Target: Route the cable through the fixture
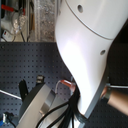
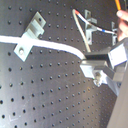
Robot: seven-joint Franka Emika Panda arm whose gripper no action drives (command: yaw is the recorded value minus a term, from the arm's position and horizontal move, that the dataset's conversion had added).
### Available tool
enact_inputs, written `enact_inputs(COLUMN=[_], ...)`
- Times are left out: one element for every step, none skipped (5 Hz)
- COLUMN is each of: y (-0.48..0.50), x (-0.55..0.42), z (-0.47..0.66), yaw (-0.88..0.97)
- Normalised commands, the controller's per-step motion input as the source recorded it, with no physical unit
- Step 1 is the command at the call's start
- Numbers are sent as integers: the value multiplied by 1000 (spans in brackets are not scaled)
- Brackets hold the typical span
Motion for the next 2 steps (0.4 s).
enact_inputs(y=[3, 0], x=[-39, -14], z=[-1, 480], yaw=[0, 374])
